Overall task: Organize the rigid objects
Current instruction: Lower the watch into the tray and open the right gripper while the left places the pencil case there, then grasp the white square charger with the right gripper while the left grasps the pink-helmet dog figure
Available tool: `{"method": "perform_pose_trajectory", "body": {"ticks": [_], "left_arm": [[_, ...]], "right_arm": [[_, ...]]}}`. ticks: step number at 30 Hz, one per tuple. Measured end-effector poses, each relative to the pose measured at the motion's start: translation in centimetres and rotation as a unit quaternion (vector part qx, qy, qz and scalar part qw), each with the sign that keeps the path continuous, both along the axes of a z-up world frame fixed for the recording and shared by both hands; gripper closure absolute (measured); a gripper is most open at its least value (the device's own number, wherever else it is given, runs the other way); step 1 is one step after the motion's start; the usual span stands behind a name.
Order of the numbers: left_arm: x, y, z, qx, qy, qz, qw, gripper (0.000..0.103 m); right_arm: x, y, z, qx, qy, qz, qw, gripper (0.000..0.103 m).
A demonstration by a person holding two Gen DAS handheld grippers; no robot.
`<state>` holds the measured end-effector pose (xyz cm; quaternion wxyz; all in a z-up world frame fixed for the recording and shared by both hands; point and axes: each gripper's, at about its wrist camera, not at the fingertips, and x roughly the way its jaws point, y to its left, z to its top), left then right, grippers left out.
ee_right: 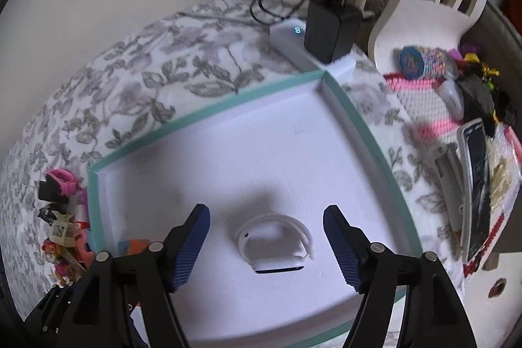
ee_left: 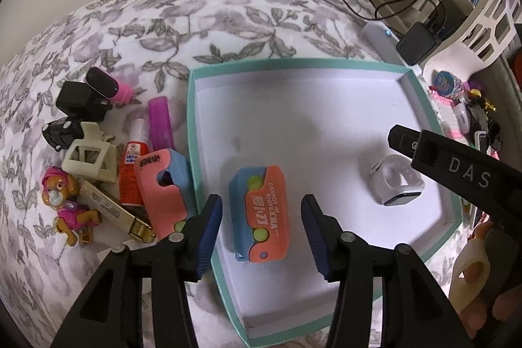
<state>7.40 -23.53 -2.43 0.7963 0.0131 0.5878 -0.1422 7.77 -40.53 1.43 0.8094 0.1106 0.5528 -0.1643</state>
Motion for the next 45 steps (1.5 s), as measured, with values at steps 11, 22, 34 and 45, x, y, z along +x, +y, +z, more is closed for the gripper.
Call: {"method": "perform_pose_trajectory", "body": {"ticks": [11,22,34,45], "left_arm": [[0.9,4.4,3.5,-0.012,-0.032,0.075,0.9966,0.044],[1.4,11.4,4.4,-0.028,-0.032,0.168,0.9848,0.042],[1.6,17.6,5.3,-0.025,-0.059,0.25,0.9663,0.01],[1.0,22.5,4.9,-0.037,-0.075,0.302,0.9495,0.006]], "right_arm": [[-0.7,1.1,3.4,-0.019,-0.057,0.013,0.998,0.019],[-0.6,3.2,3.0,-0.024,-0.081,0.055,0.995,0.0],[-0.1,7.2,1.6,0.042,-0.066,0.123,0.989,0.0],[0.4,13.0,1.1,0.068,-0.081,0.186,0.977,0.0]]}}
